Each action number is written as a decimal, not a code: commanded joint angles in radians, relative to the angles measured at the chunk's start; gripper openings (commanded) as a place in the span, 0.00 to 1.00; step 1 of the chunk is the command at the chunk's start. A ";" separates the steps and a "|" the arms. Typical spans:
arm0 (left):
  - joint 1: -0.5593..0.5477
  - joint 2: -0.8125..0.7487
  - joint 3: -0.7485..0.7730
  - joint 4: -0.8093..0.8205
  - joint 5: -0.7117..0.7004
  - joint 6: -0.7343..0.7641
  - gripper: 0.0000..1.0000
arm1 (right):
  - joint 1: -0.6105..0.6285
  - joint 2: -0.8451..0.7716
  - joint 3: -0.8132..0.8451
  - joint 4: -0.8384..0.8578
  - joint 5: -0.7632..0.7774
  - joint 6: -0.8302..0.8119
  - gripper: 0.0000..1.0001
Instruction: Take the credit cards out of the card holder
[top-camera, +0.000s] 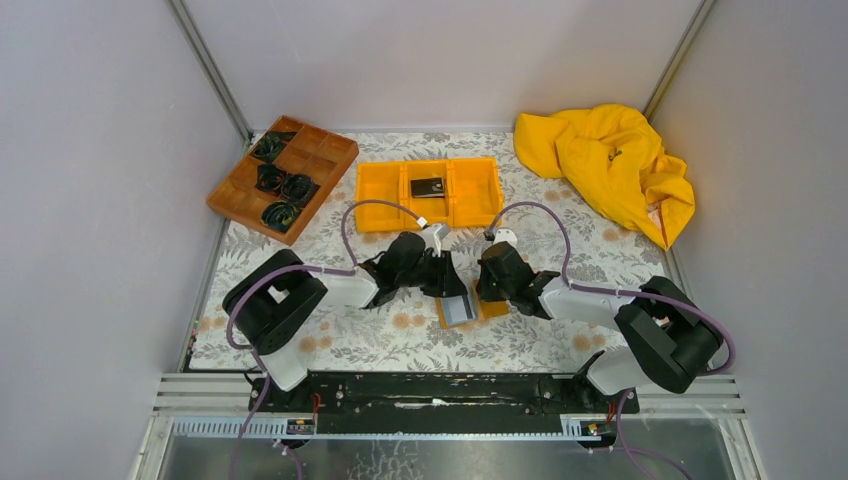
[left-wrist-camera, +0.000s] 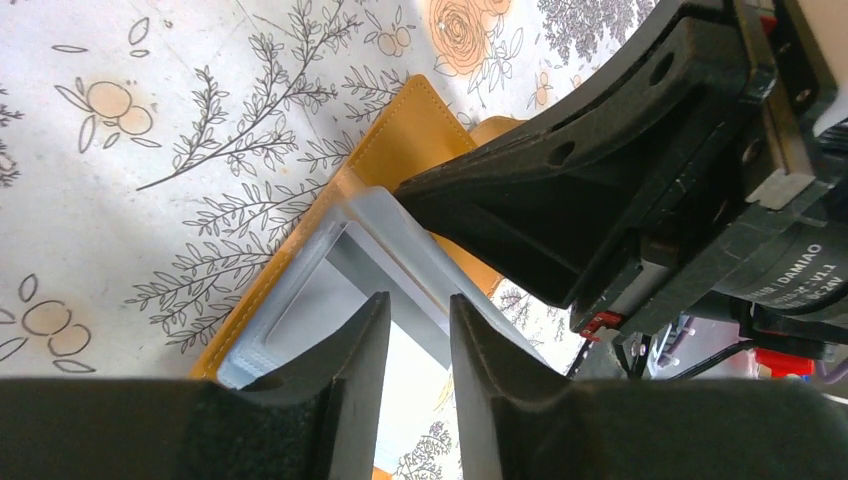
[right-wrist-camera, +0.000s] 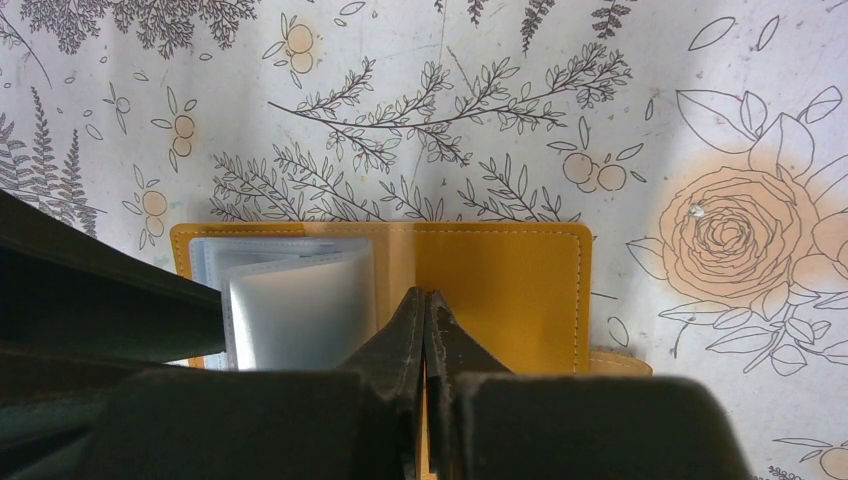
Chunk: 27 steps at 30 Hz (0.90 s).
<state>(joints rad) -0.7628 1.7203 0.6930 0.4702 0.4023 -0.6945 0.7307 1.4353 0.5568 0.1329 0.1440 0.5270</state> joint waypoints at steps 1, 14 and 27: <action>0.002 -0.055 -0.013 -0.012 -0.052 -0.034 0.38 | -0.008 0.014 -0.011 -0.007 -0.029 -0.014 0.00; -0.004 -0.059 -0.058 -0.050 -0.127 -0.008 0.20 | -0.011 -0.225 -0.119 0.062 0.009 -0.036 0.00; -0.107 0.019 0.066 -0.055 -0.140 -0.051 0.18 | -0.011 -0.307 -0.156 0.092 0.019 -0.031 0.00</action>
<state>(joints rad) -0.8345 1.7294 0.6941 0.4225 0.2966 -0.7433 0.7227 1.2072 0.4259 0.1753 0.1299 0.5091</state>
